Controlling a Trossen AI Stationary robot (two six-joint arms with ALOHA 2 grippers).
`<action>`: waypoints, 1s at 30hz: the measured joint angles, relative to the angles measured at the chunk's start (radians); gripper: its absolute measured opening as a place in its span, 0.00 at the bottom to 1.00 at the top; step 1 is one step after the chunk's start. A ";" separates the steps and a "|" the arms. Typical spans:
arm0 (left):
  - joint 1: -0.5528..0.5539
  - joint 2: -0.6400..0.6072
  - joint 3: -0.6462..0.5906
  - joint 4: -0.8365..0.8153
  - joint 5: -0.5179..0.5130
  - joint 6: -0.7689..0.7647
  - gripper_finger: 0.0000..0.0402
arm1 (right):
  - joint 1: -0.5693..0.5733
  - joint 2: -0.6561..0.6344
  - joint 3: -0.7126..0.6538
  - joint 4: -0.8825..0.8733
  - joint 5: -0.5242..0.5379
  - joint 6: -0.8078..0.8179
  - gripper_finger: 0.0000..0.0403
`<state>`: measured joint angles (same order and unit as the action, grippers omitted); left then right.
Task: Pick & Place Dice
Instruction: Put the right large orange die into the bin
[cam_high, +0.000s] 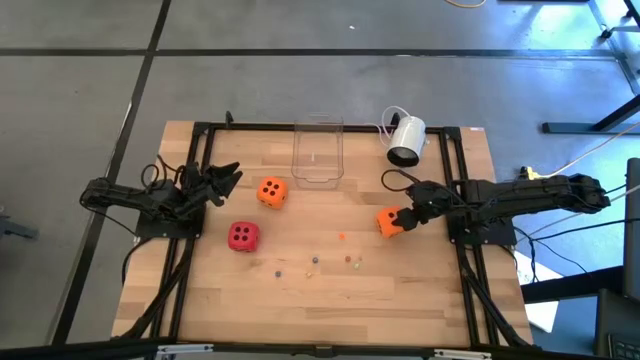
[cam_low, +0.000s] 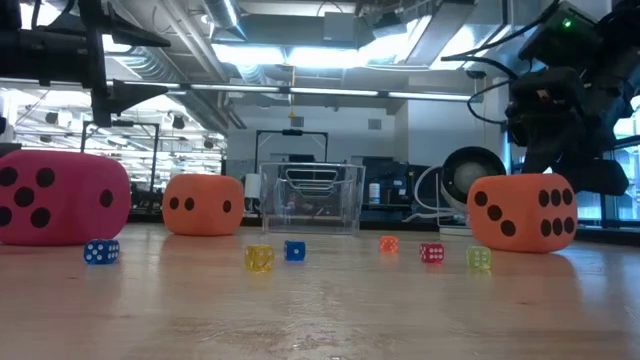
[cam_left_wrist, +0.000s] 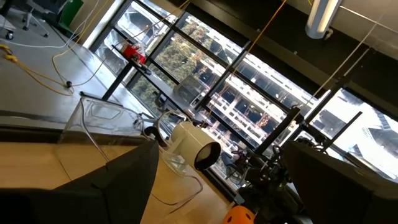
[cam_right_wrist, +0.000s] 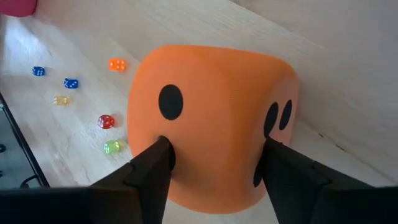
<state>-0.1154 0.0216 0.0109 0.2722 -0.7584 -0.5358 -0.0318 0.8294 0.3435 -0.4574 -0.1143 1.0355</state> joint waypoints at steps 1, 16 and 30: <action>0.000 0.000 0.000 0.000 0.000 0.000 0.86 | 0.000 -0.003 0.003 0.004 0.000 -0.001 0.53; 0.000 0.000 0.000 0.000 0.000 0.000 0.86 | 0.001 -0.017 0.051 0.114 -0.033 -0.056 0.52; 0.000 0.000 0.000 0.000 0.000 -0.001 0.86 | -0.030 0.021 0.275 0.517 0.127 -0.243 0.52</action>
<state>-0.1154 0.0216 0.0109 0.2722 -0.7586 -0.5365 -0.0620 0.8503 0.6187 0.0594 0.0128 0.7925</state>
